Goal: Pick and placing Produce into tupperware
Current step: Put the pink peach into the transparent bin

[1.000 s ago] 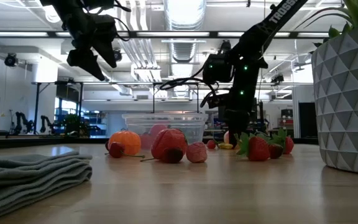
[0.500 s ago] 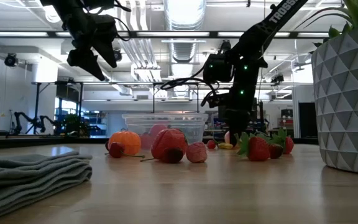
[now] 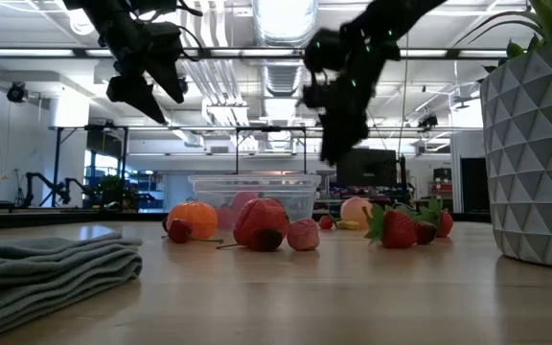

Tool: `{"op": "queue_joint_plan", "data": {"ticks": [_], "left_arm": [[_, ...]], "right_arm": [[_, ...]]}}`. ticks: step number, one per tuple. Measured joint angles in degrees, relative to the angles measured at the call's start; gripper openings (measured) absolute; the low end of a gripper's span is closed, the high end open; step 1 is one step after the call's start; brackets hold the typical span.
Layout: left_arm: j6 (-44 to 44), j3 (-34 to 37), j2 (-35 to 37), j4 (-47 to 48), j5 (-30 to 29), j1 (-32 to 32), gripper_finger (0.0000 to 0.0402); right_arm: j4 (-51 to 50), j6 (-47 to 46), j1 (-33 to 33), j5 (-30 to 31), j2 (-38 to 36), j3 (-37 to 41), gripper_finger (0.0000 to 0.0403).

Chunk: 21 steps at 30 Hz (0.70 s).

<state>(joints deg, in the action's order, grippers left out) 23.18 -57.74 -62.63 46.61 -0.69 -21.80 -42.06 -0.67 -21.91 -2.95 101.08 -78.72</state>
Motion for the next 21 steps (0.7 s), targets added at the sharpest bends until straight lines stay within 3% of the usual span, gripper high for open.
{"op": "queue_joint_plan", "data": {"ticks": [3,8,13,21], "left_arm": [[-0.02,0.00,0.00,0.02,-0.10,0.00,0.0338],[-0.02,0.02,0.00,0.37,-0.15,0.00,0.0338],[-0.04,0.02,0.00,0.39,-0.18,0.00,0.0338],[-0.11,0.02,0.00,0.37,-0.24,0.00,0.0338]], "right_arm": [[0.00,-0.44,0.84,-3.45,0.18,-3.91,0.0239],[-1.44,0.25,1.77,-0.94,1.76,-6.67,0.0234],[-5.42,-0.36,0.81,7.28,2.66,-4.30,0.0248],[-5.80,-0.37,-1.64,8.71,2.68,2.08,0.0301]]}}
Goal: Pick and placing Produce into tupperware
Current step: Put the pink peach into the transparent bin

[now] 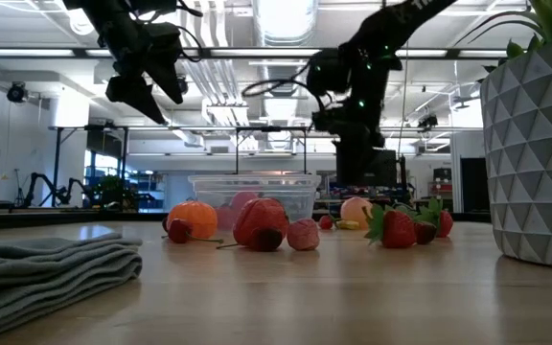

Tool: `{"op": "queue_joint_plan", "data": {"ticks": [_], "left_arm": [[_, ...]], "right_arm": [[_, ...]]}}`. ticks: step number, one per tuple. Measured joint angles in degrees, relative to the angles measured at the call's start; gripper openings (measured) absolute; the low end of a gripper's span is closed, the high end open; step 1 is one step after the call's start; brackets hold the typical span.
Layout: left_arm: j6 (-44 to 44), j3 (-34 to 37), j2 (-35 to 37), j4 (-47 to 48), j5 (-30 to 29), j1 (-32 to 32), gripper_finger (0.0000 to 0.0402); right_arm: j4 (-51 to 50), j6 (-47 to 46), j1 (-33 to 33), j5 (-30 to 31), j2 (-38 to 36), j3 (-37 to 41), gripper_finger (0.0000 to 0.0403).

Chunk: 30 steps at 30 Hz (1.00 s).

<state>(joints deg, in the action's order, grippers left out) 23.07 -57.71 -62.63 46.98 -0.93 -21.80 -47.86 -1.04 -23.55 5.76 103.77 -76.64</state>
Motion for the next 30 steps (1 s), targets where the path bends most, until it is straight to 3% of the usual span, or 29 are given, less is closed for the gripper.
{"op": "queue_joint_plan", "data": {"ticks": [11,18,30], "left_arm": [[0.51,0.00,0.00,-0.06,0.13,0.00,0.0338],[3.35,-0.22,0.02,-1.61,2.36,0.00,0.0338],[3.65,-0.24,0.03,-2.56,2.45,0.02,0.0338]], "right_arm": [[1.19,-4.99,-0.09,-0.09,1.09,3.01,0.0346],[0.11,-13.87,-0.99,-0.08,4.00,2.38,0.0347],[2.11,-13.44,-1.16,0.01,7.92,2.26,0.0331]]}}
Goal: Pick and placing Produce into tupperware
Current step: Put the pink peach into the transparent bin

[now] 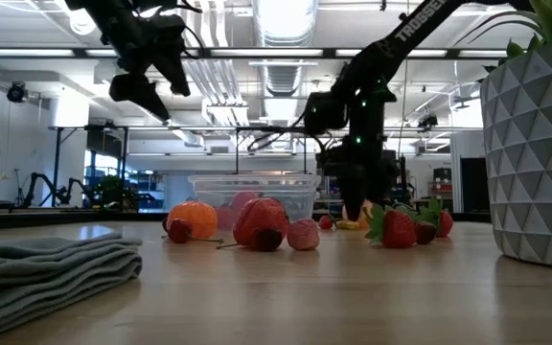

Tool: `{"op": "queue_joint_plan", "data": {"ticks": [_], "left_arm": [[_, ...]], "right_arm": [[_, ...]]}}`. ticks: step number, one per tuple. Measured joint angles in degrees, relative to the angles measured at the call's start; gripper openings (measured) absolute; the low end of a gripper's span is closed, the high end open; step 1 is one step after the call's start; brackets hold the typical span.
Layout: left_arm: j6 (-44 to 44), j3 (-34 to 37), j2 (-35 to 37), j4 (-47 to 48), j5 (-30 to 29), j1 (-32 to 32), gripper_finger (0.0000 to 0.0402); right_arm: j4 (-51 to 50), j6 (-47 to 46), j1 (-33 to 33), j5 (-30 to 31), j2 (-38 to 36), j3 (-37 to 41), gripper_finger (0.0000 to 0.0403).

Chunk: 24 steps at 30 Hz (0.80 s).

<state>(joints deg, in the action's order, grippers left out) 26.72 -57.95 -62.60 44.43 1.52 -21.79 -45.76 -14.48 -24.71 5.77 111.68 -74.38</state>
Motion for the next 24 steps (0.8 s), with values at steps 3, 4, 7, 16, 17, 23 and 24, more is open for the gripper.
{"op": "queue_joint_plan", "data": {"ticks": [3,4,7,16,17,23,24], "left_arm": [[0.04,0.01,0.00,-0.48,0.02,0.01,0.0338],[0.08,-0.01,0.02,-0.46,0.03,0.01,0.0338],[0.97,-0.06,0.02,-0.48,0.03,0.01,0.0338],[1.95,0.13,0.02,-0.58,0.04,0.01,0.0338],[1.95,0.13,0.02,-0.69,0.04,0.01,0.0338],[1.95,0.15,0.02,-0.72,0.02,0.01,0.0338],[1.95,0.15,0.02,-0.70,0.02,0.01,0.0338]], "right_arm": [[-0.04,1.05,0.02,-0.12,1.53,-0.22,0.0327],[-0.13,1.34,0.02,-0.22,1.82,-0.43,0.0327],[-0.37,1.68,0.04,-0.42,2.21,-0.87,0.0326],[0.44,1.87,-0.07,-0.14,1.11,-1.45,0.0326],[0.43,1.88,-0.07,-0.16,1.11,-1.45,0.0326],[0.02,1.86,-0.07,-0.16,1.11,-1.40,0.0326],[0.02,1.71,-0.07,-0.16,1.11,-1.40,0.0326]]}}
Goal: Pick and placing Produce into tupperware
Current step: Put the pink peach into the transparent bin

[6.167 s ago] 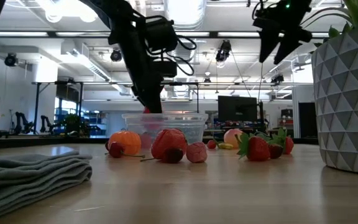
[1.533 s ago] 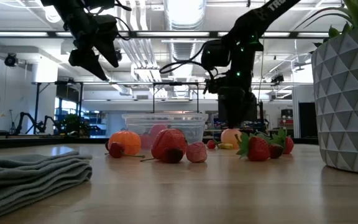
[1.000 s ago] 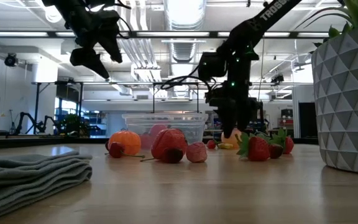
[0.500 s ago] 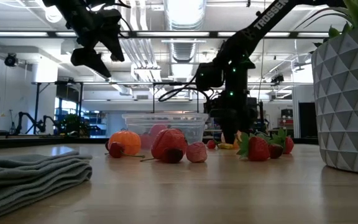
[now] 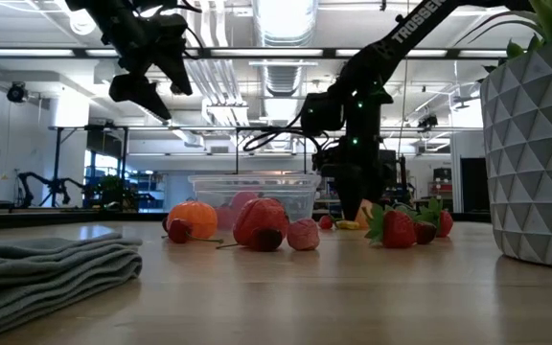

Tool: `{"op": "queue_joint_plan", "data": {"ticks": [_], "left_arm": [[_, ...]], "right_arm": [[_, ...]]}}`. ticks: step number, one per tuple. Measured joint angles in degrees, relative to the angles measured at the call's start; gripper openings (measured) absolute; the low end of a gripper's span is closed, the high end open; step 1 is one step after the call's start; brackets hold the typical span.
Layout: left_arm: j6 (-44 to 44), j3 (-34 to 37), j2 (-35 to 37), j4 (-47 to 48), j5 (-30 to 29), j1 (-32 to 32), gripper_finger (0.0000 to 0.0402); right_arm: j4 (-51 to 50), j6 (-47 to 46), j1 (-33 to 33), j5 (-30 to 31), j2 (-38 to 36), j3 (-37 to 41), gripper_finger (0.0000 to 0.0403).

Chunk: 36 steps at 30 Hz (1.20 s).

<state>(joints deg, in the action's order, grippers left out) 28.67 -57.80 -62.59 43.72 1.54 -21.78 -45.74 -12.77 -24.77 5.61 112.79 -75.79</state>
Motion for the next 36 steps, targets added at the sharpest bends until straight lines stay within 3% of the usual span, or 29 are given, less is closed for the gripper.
{"op": "queue_joint_plan", "data": {"ticks": [10,20,29,36], "left_arm": [[-0.36,0.00,0.00,0.02,-0.02,0.00,0.0338],[-0.51,0.02,0.00,0.04,-0.02,0.00,0.0338],[-0.53,0.04,0.00,0.04,-0.04,0.00,0.0338],[-0.55,0.04,0.00,0.04,-0.04,-0.01,0.0338]], "right_arm": [[-0.09,-0.27,0.00,0.00,-0.02,0.02,0.0322],[0.24,-0.27,0.00,0.31,-0.09,0.04,0.0230],[-1.81,-0.30,0.00,-0.33,-0.10,-0.44,0.0247],[-4.04,-0.55,0.45,-1.70,-1.96,-3.09,0.0232]]}}
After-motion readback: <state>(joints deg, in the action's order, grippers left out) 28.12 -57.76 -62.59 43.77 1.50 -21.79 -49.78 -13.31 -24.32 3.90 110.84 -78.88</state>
